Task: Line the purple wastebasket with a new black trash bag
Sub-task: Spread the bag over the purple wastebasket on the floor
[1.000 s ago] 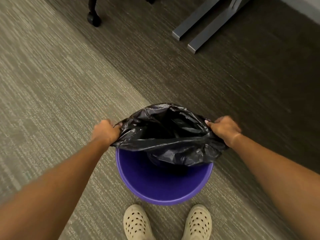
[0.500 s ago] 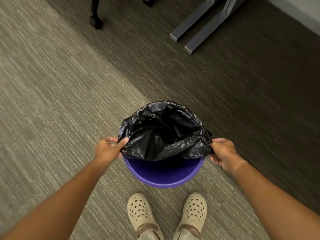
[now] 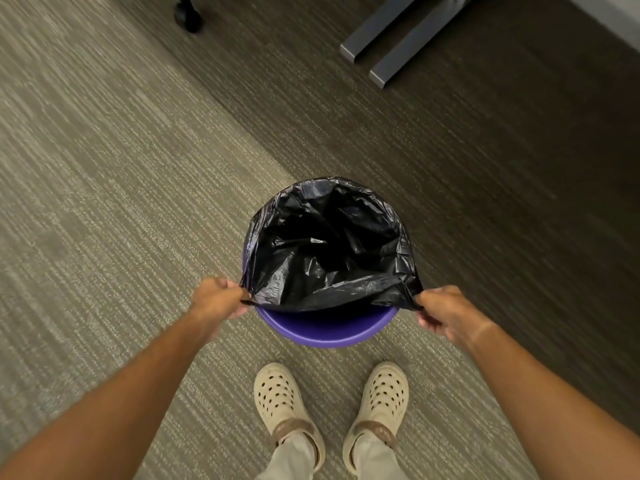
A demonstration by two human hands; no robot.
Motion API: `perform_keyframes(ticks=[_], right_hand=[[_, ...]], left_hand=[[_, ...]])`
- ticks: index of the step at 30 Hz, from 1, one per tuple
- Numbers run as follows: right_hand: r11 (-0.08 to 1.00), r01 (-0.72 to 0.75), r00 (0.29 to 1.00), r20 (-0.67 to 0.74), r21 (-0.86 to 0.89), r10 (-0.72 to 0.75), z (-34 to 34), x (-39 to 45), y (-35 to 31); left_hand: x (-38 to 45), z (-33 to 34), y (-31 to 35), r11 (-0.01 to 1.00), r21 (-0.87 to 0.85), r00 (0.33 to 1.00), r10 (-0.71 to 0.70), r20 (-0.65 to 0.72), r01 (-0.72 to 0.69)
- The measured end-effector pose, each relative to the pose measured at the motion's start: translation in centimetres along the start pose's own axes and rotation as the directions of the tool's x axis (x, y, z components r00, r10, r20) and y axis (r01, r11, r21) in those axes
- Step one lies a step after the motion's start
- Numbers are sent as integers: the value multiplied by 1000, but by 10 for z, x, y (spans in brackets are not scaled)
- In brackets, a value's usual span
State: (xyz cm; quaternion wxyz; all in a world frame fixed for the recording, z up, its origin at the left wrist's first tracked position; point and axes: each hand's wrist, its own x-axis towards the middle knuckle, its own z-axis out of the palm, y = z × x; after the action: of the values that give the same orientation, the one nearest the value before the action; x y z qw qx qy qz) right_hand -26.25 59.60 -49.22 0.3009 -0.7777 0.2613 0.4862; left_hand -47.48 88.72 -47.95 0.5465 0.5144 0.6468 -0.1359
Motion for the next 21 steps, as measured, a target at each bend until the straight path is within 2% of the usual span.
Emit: perform_keyframes(ticks=[2,5,9,10,14,18,21], right_hand=[[1000,-13,1000,-22,-24,13,2,-2,4],[998,-65,997,45,-11,66,4,-6,9],[998,-31,996,-79,51,35,7,-7,22],[998,-34,997,-61,51,37,10,-8,26],[985,-139,971,210,106,114,22,-18,42],[971,-200,945,289,134,155,36,-21,50],[968,-216,939,298,132,169,42,-21,55]], left_hand=[[-1,-2,-3,998,-38,999,-47,-3,47],[-1,-4,-4,992,-85,995,-93,22,94],[-5,0,-6,988,-98,992,-111,66,117],[-6,2,-7,990,-92,993,-100,64,105],[-10,10,-13,994,-55,992,-84,94,90],[-12,14,-18,988,-53,985,-141,103,147],[-14,18,-19,979,-80,977,-175,122,186]])
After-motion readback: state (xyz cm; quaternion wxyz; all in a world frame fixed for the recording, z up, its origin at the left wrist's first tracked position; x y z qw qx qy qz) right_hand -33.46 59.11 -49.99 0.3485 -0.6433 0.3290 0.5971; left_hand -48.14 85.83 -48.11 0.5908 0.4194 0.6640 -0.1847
